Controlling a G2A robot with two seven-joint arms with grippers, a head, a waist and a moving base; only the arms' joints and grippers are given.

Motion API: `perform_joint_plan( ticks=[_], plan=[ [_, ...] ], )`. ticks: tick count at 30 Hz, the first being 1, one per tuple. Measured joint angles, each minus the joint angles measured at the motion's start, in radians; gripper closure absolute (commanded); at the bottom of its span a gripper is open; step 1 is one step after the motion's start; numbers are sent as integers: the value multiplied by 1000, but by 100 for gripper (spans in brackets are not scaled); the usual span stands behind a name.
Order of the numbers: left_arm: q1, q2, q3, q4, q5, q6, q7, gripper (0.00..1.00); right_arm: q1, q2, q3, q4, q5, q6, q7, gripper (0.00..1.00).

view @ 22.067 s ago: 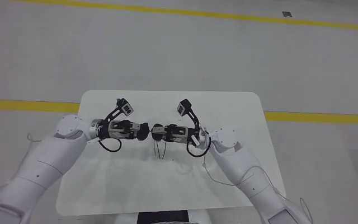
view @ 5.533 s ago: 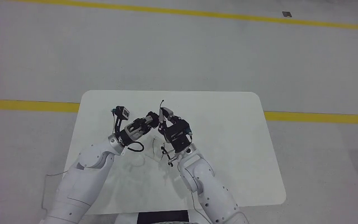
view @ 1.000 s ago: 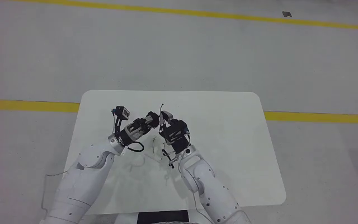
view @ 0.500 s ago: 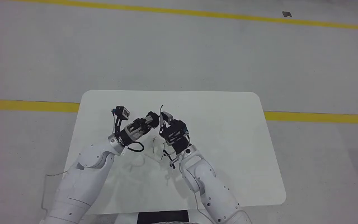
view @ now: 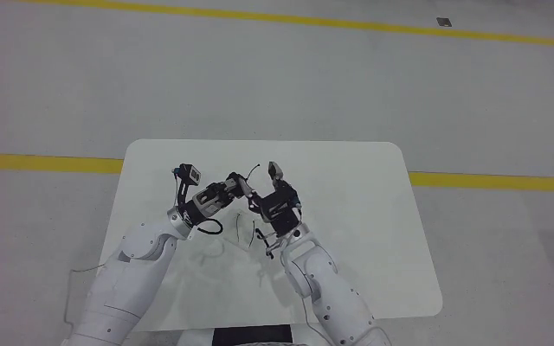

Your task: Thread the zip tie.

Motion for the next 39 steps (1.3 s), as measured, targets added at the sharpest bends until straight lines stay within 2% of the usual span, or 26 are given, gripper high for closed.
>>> perform_joint_plan(
  ticks=[4,8,10,12,14,15,18,20,22,26,29,30,32,39],
  plan=[
    [0,0,0,0,0,0,0,100,5,-2,-3,-32,5,21,-20,0],
    [0,0,0,0,0,0,0,100,5,-2,-4,-32,5,22,-20,0],
    [1,-1,5,-2,-21,21,8,100,5,-2,-4,-32,5,21,-20,0],
    [0,0,-1,-9,-107,98,11,100,8,-1,-1,-31,-6,26,-22,0],
    [-3,4,-27,-19,-211,191,2,100,18,5,1,-19,-50,39,-31,0],
    [-3,6,-41,-24,-249,225,-3,100,25,9,1,-12,-57,44,-37,0],
    [3,15,-86,-37,-359,332,-28,100,60,36,-6,18,-56,59,-62,0],
    [10,22,-115,-44,-419,411,-46,100,91,65,-24,42,-55,78,-76,0],
    [15,27,-136,-48,-460,466,-65,100,123,96,-50,65,-55,102,-83,0],
    [16,37,-158,-37,-556,601,-123,100,214,174,-158,129,-55,189,-105,0],
    [13,39,-163,-24,-627,655,-113,100,267,218,-246,151,-55,253,-114,0],
    [12,39,-163,-24,-647,667,-108,100,276,224,-262,153,-55,260,-115,0],
    [11,40,-165,-27,-674,681,-100,100,279,226,-265,154,-55,261,-115,0],
    [12,39,-165,-26,-675,680,-98,100,277,225,-262,153,-55,259,-114,0]
  ],
)
